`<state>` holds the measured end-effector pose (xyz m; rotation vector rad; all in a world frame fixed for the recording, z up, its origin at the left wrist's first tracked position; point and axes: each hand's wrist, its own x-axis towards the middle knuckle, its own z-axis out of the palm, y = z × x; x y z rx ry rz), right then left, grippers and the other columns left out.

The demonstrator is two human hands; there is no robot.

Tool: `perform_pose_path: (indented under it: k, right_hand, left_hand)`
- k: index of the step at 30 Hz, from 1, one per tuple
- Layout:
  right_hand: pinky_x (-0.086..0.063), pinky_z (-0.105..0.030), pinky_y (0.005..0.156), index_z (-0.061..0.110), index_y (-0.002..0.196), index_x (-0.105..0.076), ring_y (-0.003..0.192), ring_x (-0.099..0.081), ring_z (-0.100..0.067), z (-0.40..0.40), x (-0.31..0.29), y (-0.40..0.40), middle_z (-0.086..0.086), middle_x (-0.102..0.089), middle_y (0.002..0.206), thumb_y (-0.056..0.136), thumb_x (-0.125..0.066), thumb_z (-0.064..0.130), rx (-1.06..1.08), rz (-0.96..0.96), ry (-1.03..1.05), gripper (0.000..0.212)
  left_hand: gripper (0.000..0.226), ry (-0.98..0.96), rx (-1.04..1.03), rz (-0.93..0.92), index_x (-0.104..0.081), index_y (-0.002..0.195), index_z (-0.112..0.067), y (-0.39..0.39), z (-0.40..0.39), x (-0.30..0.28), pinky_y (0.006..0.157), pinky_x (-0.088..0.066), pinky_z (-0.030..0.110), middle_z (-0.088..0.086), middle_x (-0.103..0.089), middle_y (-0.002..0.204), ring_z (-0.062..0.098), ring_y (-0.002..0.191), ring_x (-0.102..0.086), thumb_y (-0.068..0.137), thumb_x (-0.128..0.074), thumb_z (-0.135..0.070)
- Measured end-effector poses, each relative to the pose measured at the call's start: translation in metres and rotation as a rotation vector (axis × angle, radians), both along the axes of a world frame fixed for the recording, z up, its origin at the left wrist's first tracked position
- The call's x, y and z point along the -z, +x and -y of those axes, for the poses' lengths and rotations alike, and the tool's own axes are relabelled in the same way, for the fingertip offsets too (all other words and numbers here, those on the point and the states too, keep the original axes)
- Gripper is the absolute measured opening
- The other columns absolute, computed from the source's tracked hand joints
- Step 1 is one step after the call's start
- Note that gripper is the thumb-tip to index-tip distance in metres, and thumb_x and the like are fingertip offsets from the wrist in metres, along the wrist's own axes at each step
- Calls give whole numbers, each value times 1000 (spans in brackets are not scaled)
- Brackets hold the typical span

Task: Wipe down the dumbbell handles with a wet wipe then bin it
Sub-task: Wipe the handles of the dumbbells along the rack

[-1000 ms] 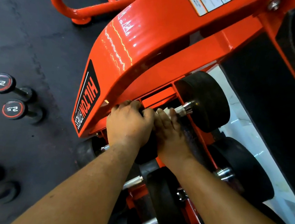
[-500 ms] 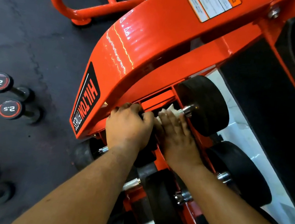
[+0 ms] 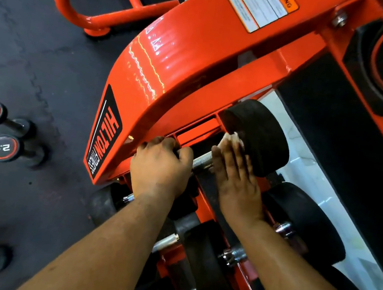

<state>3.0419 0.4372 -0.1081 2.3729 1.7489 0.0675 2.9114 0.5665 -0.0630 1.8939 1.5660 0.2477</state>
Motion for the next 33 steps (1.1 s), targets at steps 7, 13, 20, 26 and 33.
perform_pose_path:
  k: [7,13,20,26,33]
  right_hand:
    - [-39,-43,110,12,155,-34,152,-20,-24,-38,-4,-19,-9,-25,163,93,-37,10,274,-95,146,62]
    - [-36,-24,110,12,147,-49,137,-45,-18,-27,-11,-47,-9,-49,149,94,-46,-3,646,-692,661,55]
    - [-55,-37,79,12,118,-69,99,-71,-22,-55,-24,-36,-11,-74,113,93,-57,10,1525,-2082,1159,27]
    - [-47,-27,84,14,72,-62,62,-63,-10,-84,-36,0,1,-65,65,89,-62,13,1460,-2268,1039,17]
    - [-47,-37,93,9,66,-58,66,-56,-20,-77,-44,-8,-10,-58,71,69,-70,14,1461,-2069,1206,13]
  left_hand:
    - [27,-8,2,-1,-73,89,-20,1,0,1,79,-44,39,8,-69,101,37,98,-58,89,-52,-38]
    - [37,8,17,23,-67,80,-19,1,-1,1,77,-51,43,11,-70,94,40,90,-61,80,-41,-44]
    - [49,-4,38,-10,-72,91,-19,-1,-2,4,80,-53,46,8,-70,100,39,96,-60,78,-34,-48]
    - [50,9,56,-11,-72,90,-14,0,-4,5,79,-52,47,11,-70,97,41,93,-59,79,-34,-45]
    - [52,21,78,-8,-71,88,-15,-1,-4,7,79,-52,46,8,-70,100,38,92,-59,78,-31,-47]
